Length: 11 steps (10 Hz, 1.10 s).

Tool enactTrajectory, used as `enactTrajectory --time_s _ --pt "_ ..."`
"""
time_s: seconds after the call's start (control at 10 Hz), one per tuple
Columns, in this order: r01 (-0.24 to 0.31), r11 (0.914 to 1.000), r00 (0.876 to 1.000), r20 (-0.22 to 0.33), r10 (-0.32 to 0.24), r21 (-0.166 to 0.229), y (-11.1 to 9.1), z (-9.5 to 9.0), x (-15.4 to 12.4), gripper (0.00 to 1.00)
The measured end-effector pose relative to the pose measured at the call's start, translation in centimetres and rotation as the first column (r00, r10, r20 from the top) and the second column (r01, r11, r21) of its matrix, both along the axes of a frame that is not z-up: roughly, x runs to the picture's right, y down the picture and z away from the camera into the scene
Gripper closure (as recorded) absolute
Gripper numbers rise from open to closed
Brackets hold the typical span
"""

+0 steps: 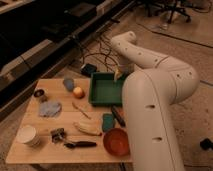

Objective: Place banana in red bowl

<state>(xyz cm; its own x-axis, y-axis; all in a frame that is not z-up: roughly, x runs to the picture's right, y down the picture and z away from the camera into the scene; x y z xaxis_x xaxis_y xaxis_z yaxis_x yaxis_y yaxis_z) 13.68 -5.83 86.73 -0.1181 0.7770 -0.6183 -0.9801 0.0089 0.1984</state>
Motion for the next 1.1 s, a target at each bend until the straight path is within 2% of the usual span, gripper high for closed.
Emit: enactTrajectory --time_s 1.1 --pt "0.013 0.9999 1.000 0.007 -0.013 -0.001 0.04 -0.28 -0.09 0.20"
